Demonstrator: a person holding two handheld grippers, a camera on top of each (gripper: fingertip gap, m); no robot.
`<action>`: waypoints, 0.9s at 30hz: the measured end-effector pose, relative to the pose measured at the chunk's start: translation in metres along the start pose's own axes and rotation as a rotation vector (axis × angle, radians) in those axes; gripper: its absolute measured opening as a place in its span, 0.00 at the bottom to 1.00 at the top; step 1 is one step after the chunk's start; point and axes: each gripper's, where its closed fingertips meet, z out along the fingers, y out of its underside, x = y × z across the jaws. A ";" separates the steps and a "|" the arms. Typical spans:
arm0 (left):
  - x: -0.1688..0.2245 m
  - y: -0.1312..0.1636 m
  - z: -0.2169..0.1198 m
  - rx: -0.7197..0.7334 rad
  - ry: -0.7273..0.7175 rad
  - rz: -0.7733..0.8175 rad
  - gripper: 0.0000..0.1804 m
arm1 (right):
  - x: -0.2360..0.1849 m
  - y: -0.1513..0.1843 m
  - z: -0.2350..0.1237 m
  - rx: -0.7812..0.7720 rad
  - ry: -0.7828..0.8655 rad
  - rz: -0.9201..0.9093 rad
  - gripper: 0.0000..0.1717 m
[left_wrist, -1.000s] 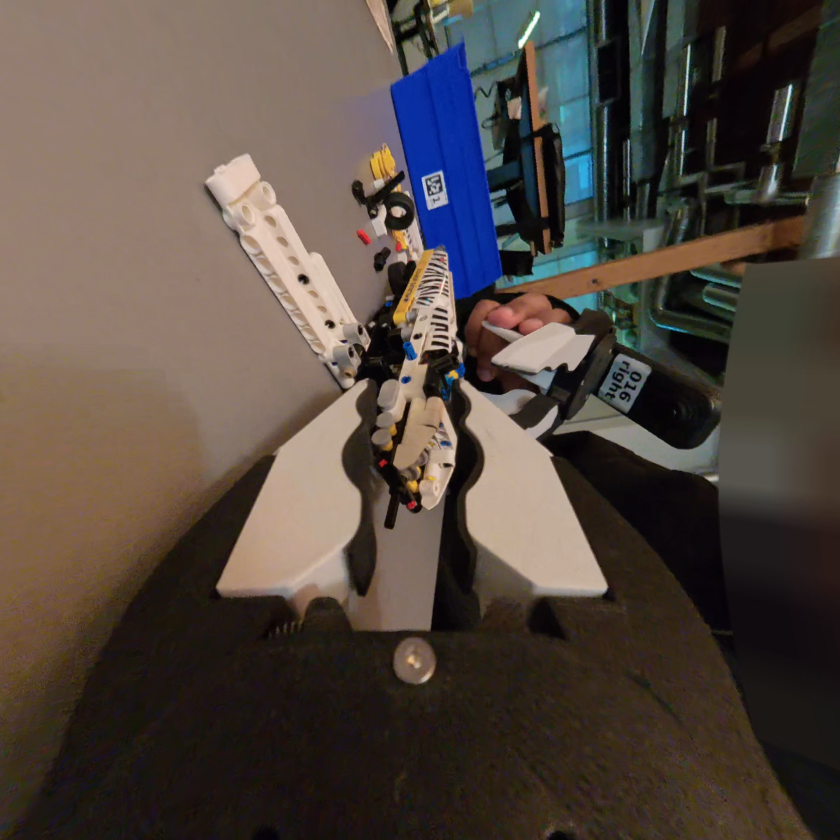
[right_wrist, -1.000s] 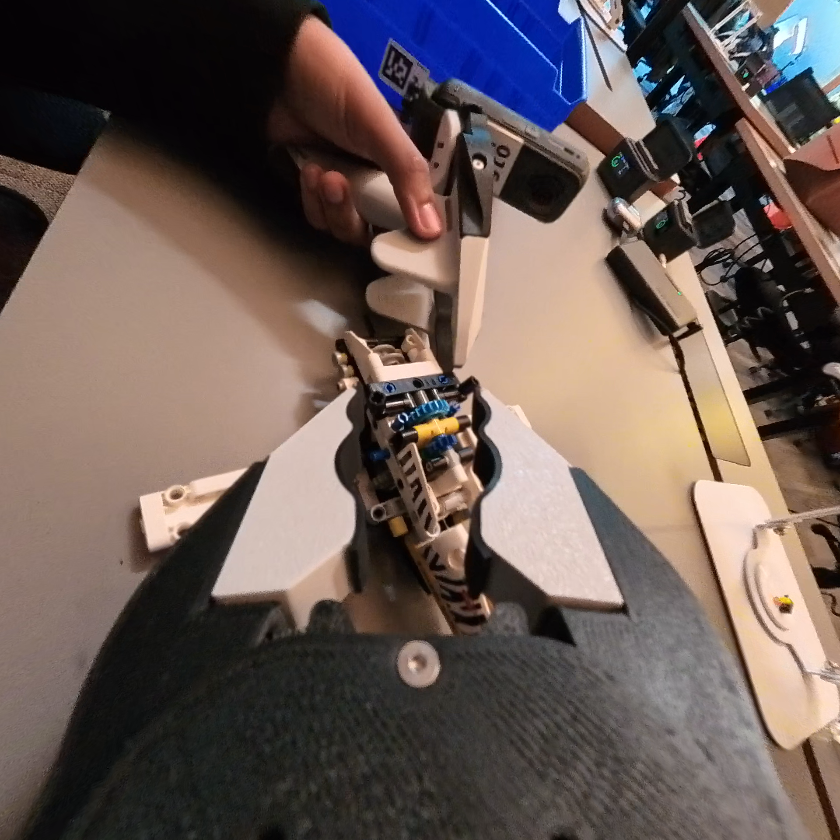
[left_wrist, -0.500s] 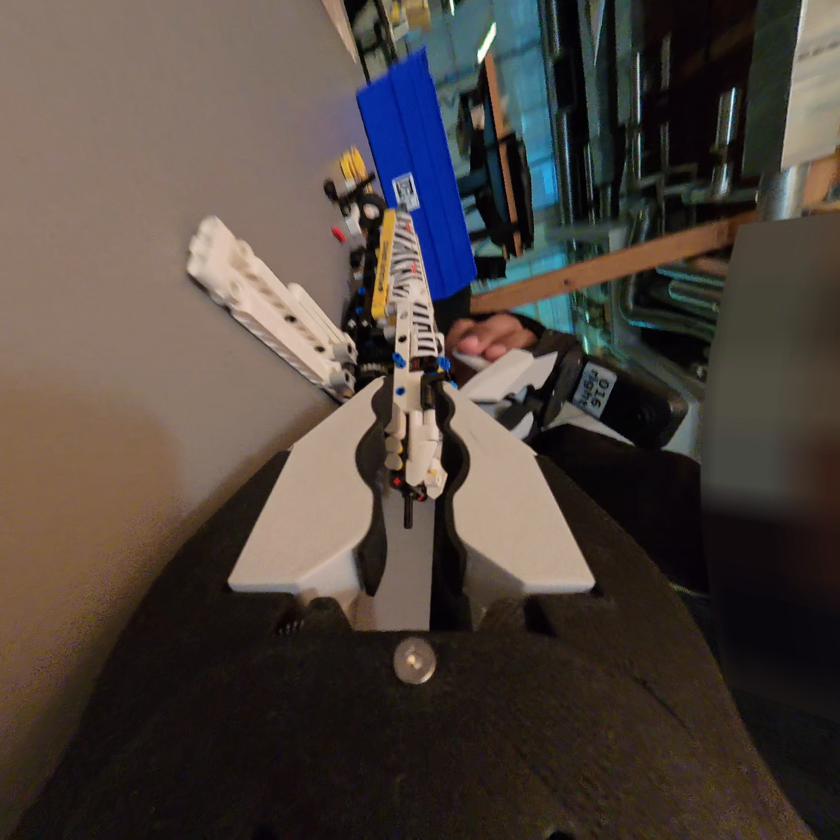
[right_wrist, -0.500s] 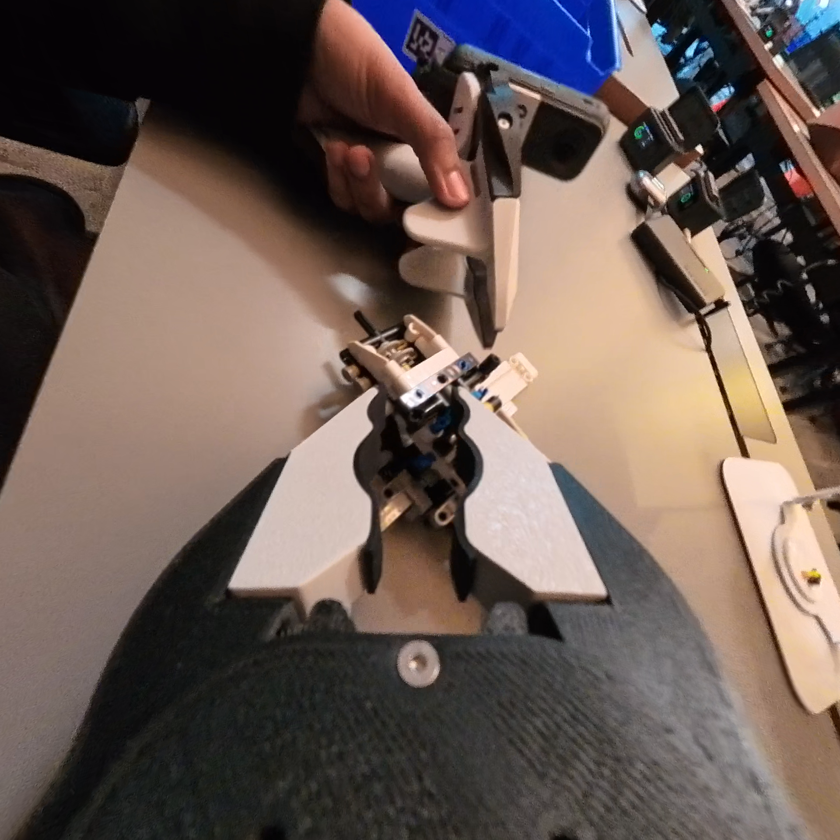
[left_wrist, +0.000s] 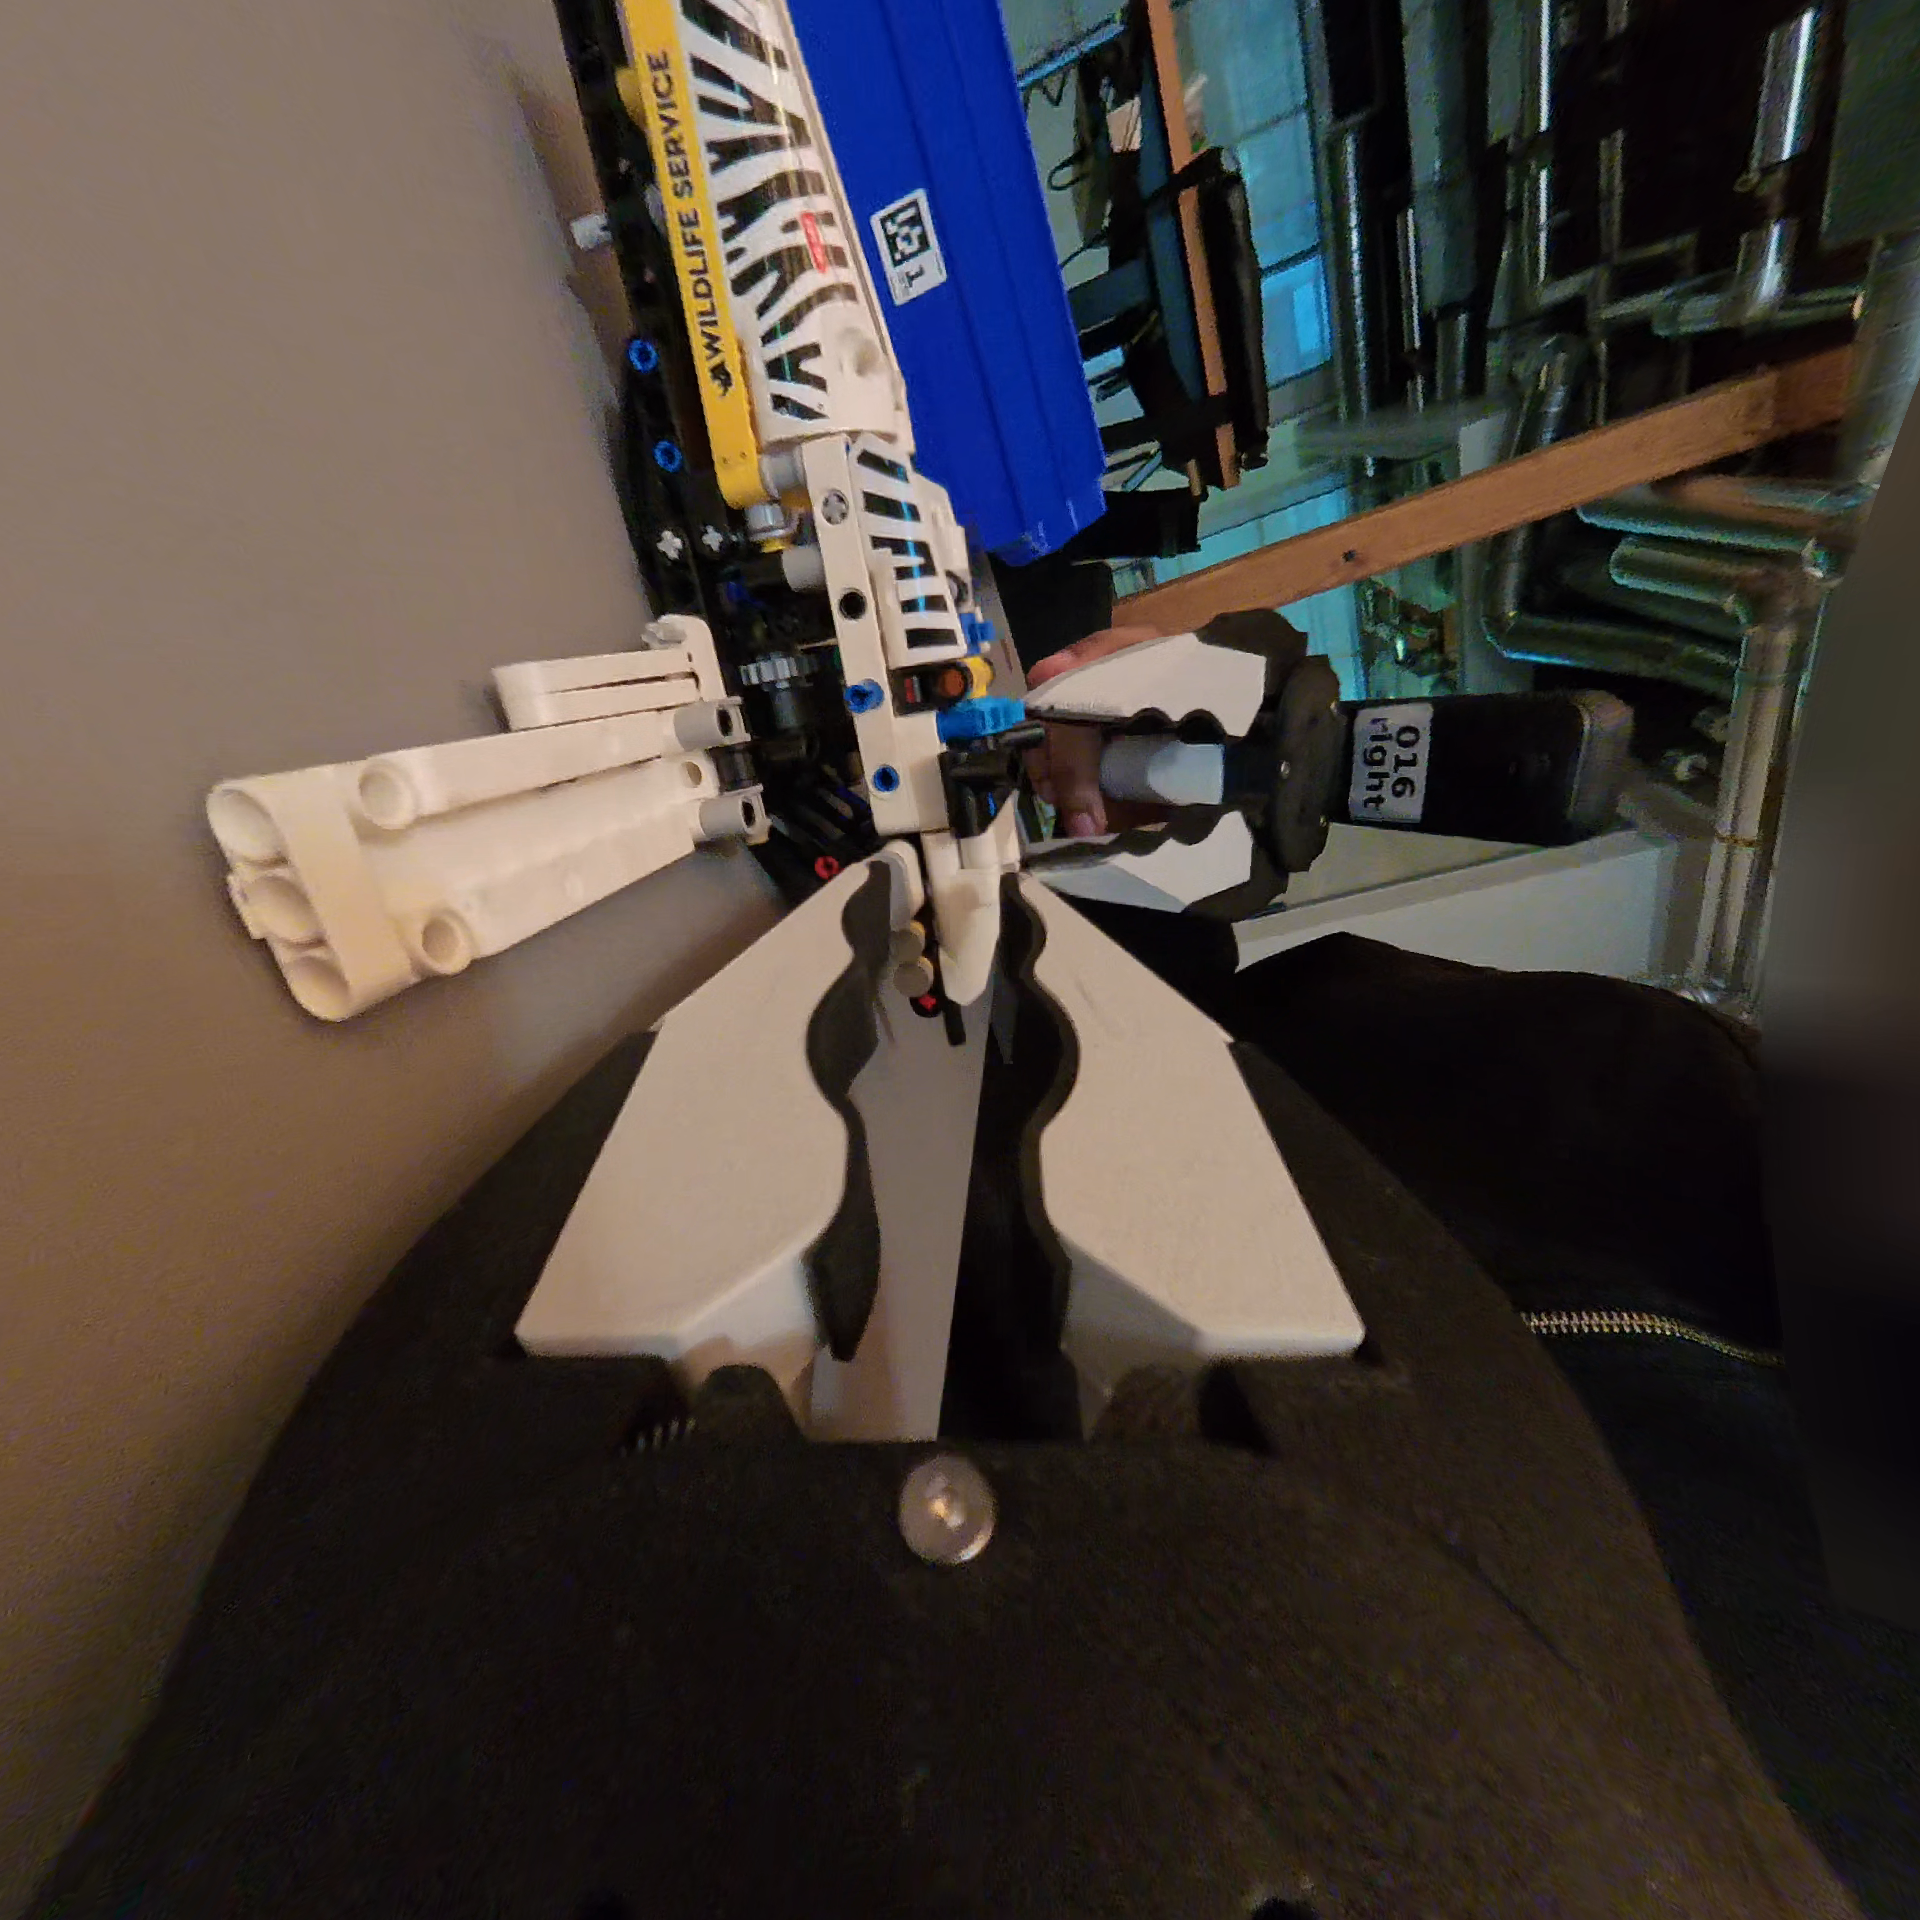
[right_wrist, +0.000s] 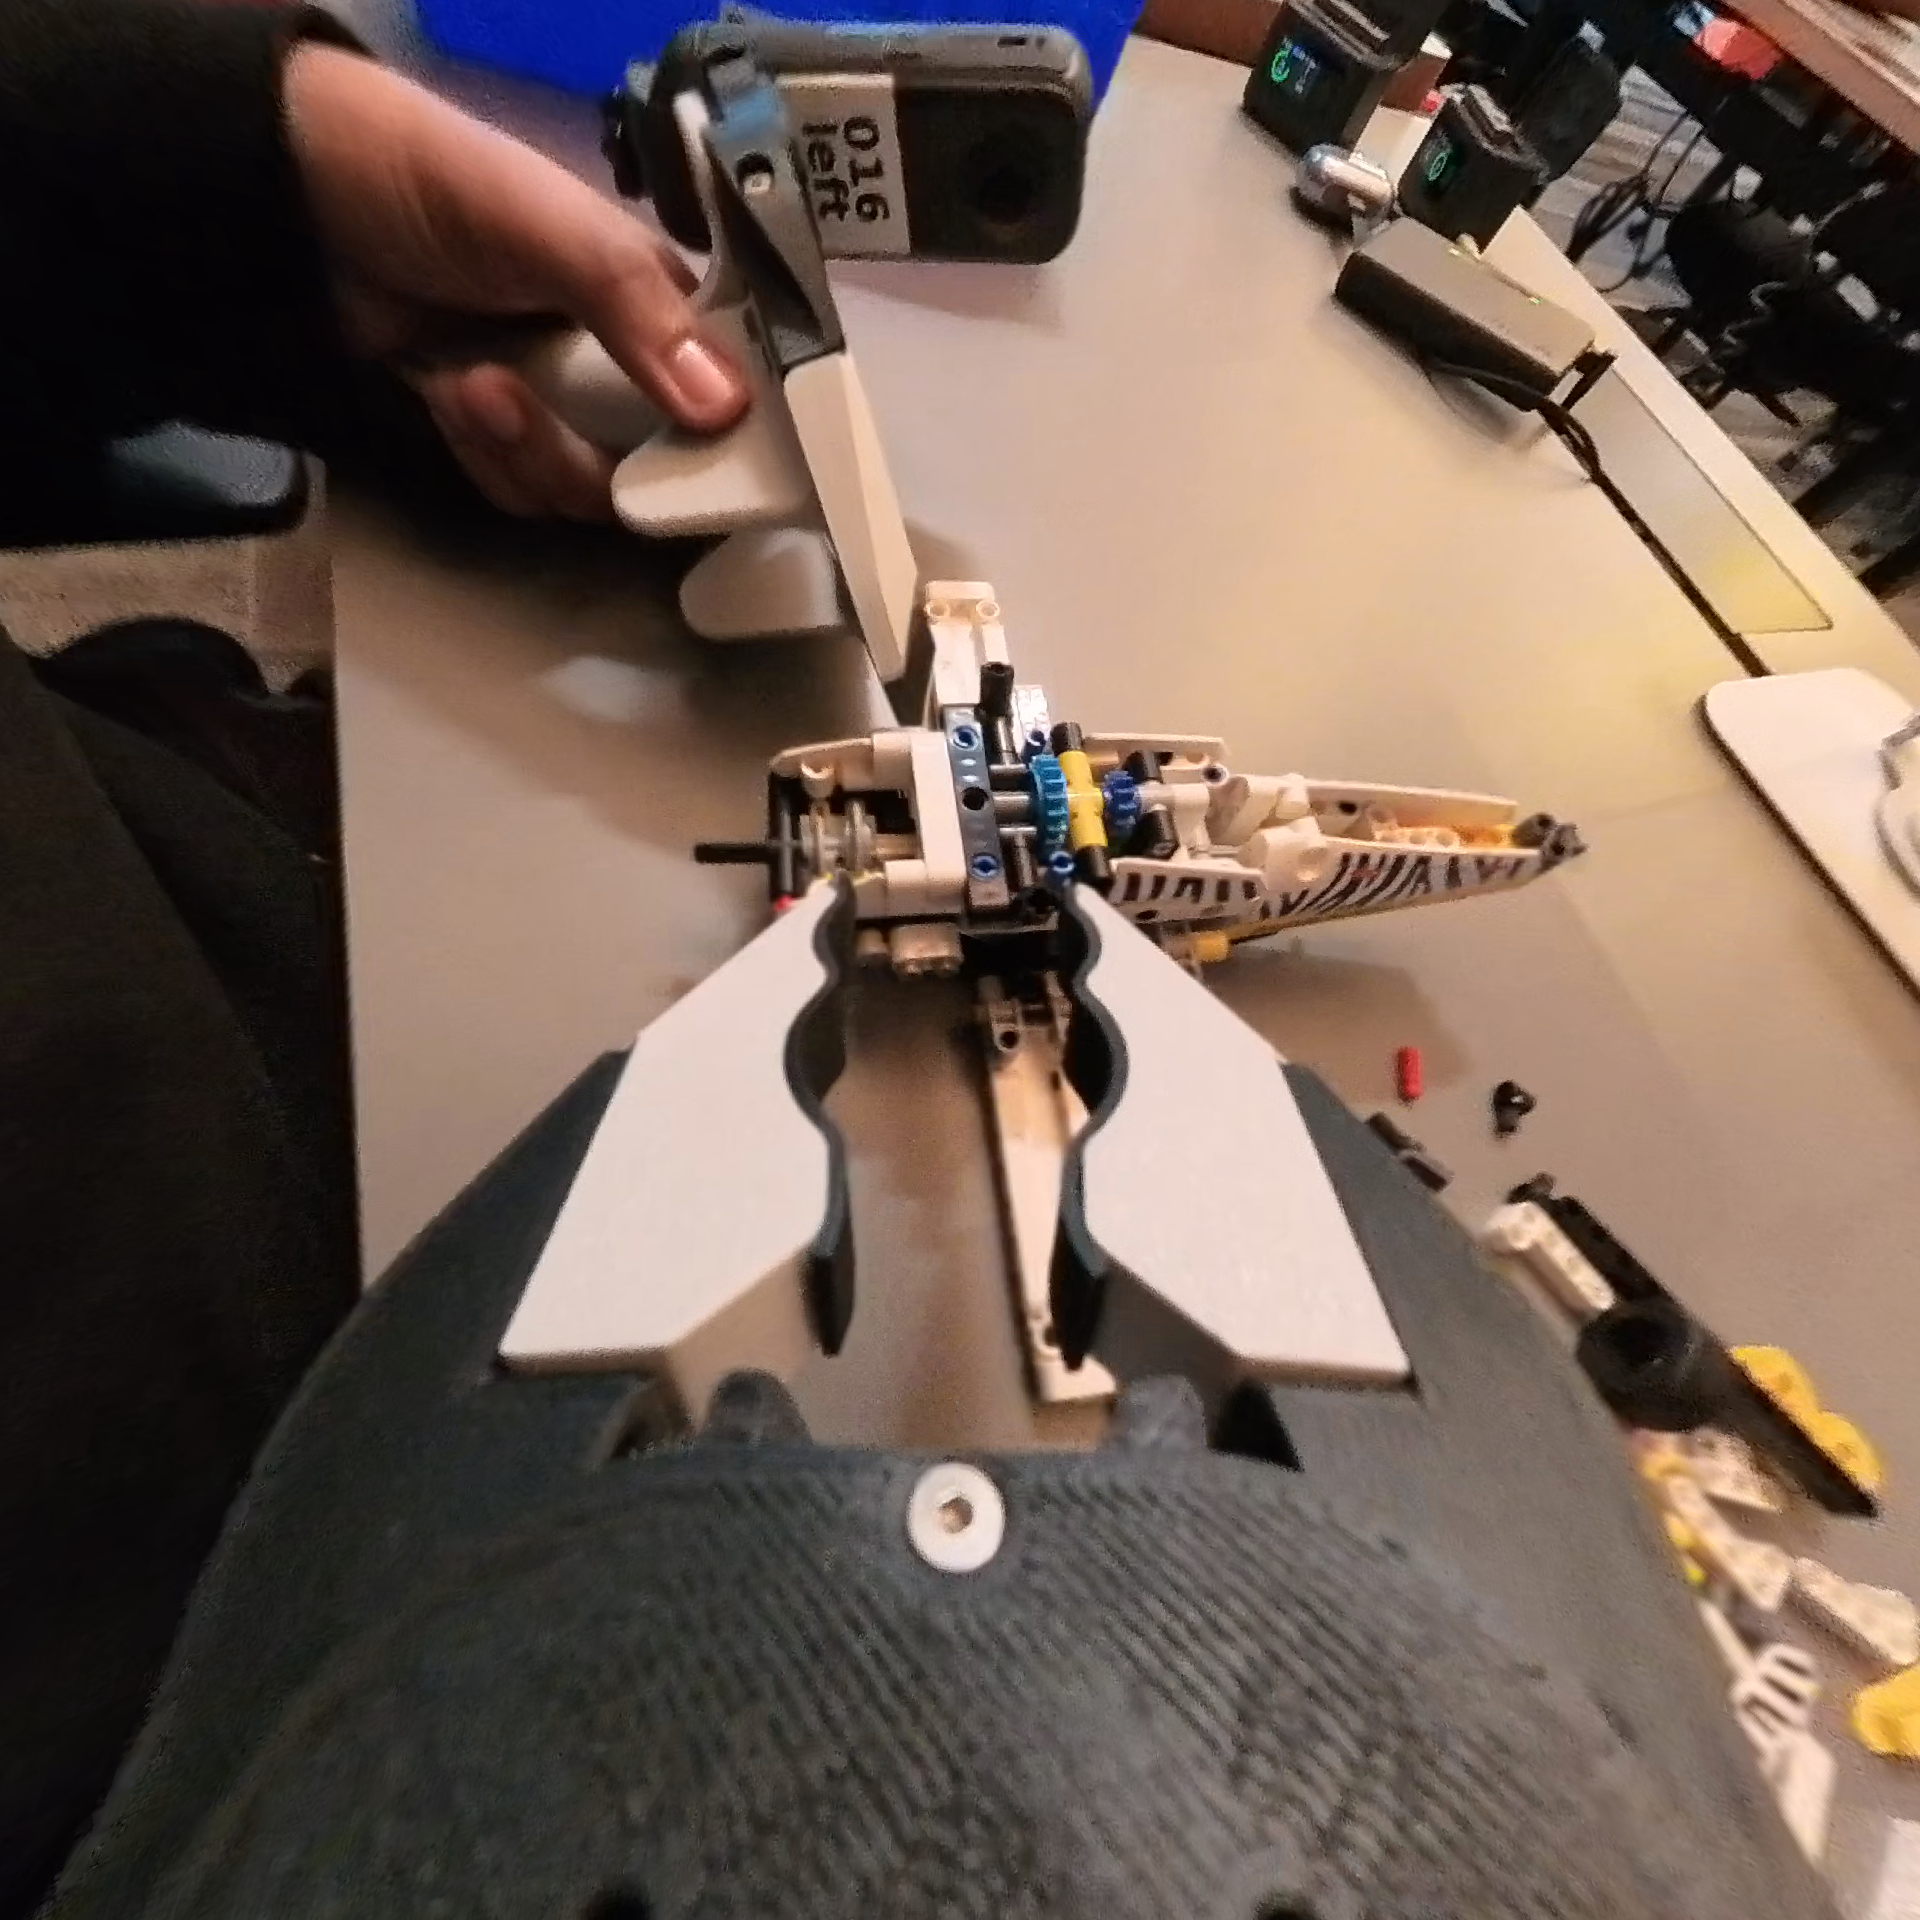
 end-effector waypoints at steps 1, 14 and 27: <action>0.001 0.002 0.001 0.002 0.004 0.000 0.10 | -0.002 0.000 -0.001 0.007 0.000 0.025 0.24; -0.009 0.009 0.013 -0.060 -0.085 0.008 0.04 | 0.009 -0.007 0.017 0.002 0.116 -0.122 0.17; -0.009 0.004 0.011 -0.036 -0.058 -0.018 0.04 | 0.009 -0.016 0.014 0.069 0.073 -0.228 0.06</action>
